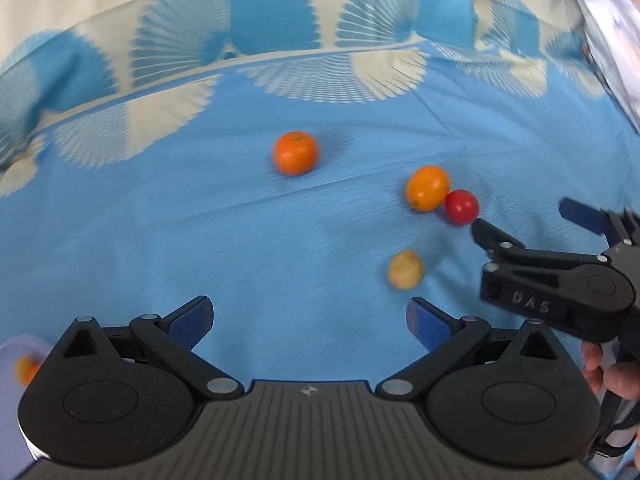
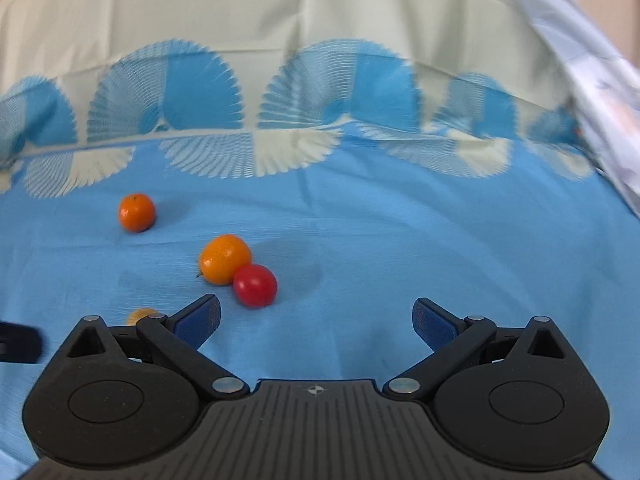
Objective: Organize fruits
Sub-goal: 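Grasp a tan fruit with the left tool while the right tool grasps a red tomato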
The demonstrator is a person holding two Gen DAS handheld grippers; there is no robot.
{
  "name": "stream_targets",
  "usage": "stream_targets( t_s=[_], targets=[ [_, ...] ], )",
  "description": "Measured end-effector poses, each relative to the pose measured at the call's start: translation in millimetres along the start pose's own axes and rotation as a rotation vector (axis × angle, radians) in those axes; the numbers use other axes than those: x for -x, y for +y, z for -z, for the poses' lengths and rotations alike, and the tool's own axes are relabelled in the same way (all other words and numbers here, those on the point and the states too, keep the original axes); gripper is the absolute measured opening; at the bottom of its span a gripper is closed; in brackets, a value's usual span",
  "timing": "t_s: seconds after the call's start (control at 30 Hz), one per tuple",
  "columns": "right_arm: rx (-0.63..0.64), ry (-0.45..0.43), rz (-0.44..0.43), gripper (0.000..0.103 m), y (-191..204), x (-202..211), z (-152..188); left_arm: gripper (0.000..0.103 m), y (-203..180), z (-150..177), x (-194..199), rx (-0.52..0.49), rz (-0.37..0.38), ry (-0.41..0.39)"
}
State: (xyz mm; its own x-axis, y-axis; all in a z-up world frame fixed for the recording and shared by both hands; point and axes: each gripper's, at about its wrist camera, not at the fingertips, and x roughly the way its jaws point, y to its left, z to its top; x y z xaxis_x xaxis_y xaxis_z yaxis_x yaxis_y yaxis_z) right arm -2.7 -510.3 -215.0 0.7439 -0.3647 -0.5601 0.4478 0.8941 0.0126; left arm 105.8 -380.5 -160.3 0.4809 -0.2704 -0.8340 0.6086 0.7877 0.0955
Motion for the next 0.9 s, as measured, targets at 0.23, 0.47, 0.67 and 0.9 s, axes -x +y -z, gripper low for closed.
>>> stream_targets(
  t_s=[0.23,0.47,0.67,0.9],
  targets=[
    [0.041,0.029,-0.024,0.098,-4,-28,2,0.101,-22,-9,-32,-0.108,0.059,-0.032],
    [0.054,0.022,-0.021,0.097,-3,-37,5,0.066,-38,-6,-34,-0.228,0.165,-0.069],
    [0.08,0.004,-0.052,0.08,1,-35,4,0.034,-52,-4,-39,-0.364,0.221,-0.089],
    [0.08,0.0,-0.09,0.063,6,-39,-1,0.028,-62,-1,-40,-0.42,0.237,-0.118]
  ],
)
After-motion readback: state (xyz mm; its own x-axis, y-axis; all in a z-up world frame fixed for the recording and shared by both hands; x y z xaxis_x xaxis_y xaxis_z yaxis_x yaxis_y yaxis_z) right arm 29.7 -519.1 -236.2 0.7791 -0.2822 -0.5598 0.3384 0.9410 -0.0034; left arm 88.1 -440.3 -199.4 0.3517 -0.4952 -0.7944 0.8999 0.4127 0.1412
